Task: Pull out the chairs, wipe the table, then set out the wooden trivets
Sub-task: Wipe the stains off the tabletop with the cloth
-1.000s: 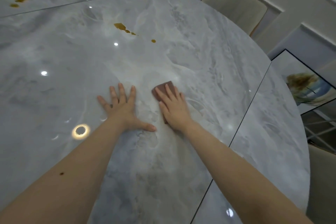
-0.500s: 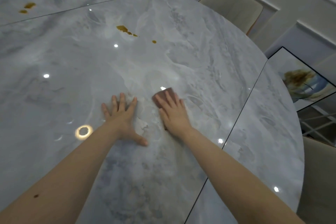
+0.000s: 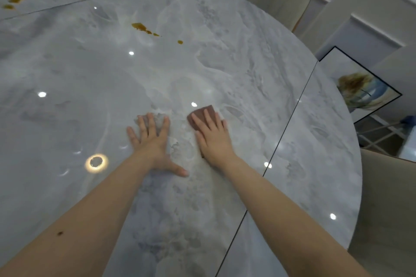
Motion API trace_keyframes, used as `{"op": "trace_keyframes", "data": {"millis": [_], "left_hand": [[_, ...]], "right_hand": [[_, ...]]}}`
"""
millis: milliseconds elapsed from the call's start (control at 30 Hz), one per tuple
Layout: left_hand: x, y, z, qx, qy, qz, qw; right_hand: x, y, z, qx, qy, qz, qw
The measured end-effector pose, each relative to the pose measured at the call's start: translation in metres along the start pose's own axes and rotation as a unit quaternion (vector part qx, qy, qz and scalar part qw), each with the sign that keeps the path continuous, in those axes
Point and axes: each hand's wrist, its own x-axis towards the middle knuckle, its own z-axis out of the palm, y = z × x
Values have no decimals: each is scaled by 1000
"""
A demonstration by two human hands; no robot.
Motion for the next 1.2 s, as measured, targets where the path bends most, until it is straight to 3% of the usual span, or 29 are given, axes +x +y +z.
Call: {"op": "trace_keyframes", "data": {"millis": [133,233,333,467,600,667,733,833,1000,1100,1200], "left_hand": [[-1,4,-4,11,-10,-9,1000],[-1,6,-7,27,-17,-19,999],[0,6,-6,35,-17,-20,999],[-2,6,-7,44,-21,-19,999],[-2,6,-11,50,-24,-18,998],[-1,6,-12,42,-25,-20,999],[-1,7,-11,42,-22,-24,999],[-1,8,-8,48,-17,-23,998],[-5,7,-9,45,-20,-21,999],[-9,8,-14,52,-23,-15,998],[-13,13,-16,53,-17,4,998]], "right_hand": [[-53,22,-10,7,-55,-120,991],[-40,69,-18,3,-20,-7,1000],[-13,53,-12,-2,17,89,996],[-31,2,-2,1,-22,-58,998],[-89,35,-8,-15,-65,-147,987],[-96,76,-17,-23,-54,-95,994],[-82,105,-26,-17,-19,13,1000],[-45,91,-23,-12,3,107,994],[-76,23,-4,-5,-39,-71,997],[-131,38,-9,-20,-72,-167,983],[-144,92,-22,-40,-82,-143,985]]}}
